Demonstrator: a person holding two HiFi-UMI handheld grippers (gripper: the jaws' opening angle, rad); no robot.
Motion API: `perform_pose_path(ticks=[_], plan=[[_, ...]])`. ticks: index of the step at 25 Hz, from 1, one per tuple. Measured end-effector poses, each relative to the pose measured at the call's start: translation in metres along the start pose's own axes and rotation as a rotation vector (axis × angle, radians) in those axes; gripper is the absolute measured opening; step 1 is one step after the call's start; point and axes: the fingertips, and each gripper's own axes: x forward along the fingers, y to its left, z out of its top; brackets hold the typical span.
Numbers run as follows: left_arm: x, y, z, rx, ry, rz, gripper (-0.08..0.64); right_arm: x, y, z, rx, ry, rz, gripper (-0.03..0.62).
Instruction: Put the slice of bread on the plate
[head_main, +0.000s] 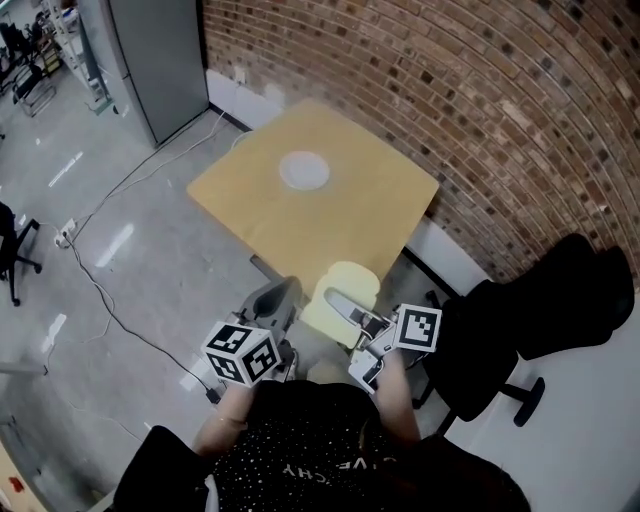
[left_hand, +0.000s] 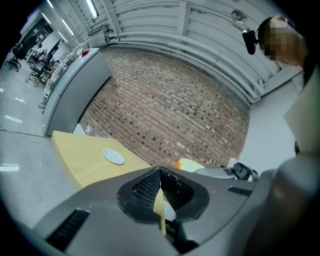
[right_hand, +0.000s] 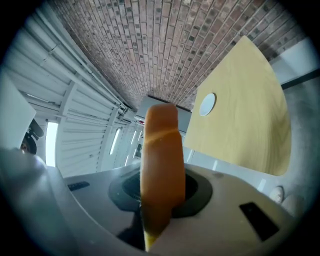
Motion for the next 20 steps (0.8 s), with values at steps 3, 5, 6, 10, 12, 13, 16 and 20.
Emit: perform_pose_path(ticks=[3,5,6,10,12,13,16,20], plan=[[-0.003,-0.002,-0.004,-0.007,0.007,-0.01,0.011,-0.008,-0.001,0.0,0.012,-0.024,-0.018,0.098],[-0.007,-0.003,-0.007,-0.013,0.014,-0.007,0.011,-0.01,-0.003,-0.002,0.018,-0.028,-0.024,0.098],[-0.009,-0.002,-0.009,-0.016,0.017,-0.003,0.011,-0.01,-0.003,-0.004,0.019,-0.025,-0.027,0.098],[-0.011,0.001,-0.01,-0.022,0.018,0.006,0.011,-0.007,-0.003,-0.005,0.02,-0.013,-0.023,0.098],[-0.01,0.003,-0.008,-0.024,0.013,0.01,0.011,-0.005,-0.002,-0.003,0.02,-0.008,-0.02,0.098],[-0.008,0.005,-0.007,-0.022,0.012,0.012,0.011,-0.004,-0.003,-0.002,0.019,-0.005,-0.02,0.098],[-0.002,0.012,0.0,-0.015,0.007,0.013,0.011,0.004,-0.006,0.008,0.015,0.0,-0.022,0.098],[0.016,0.036,0.017,-0.002,0.001,0.026,0.011,0.031,-0.017,0.033,0.014,0.008,-0.015,0.098]])
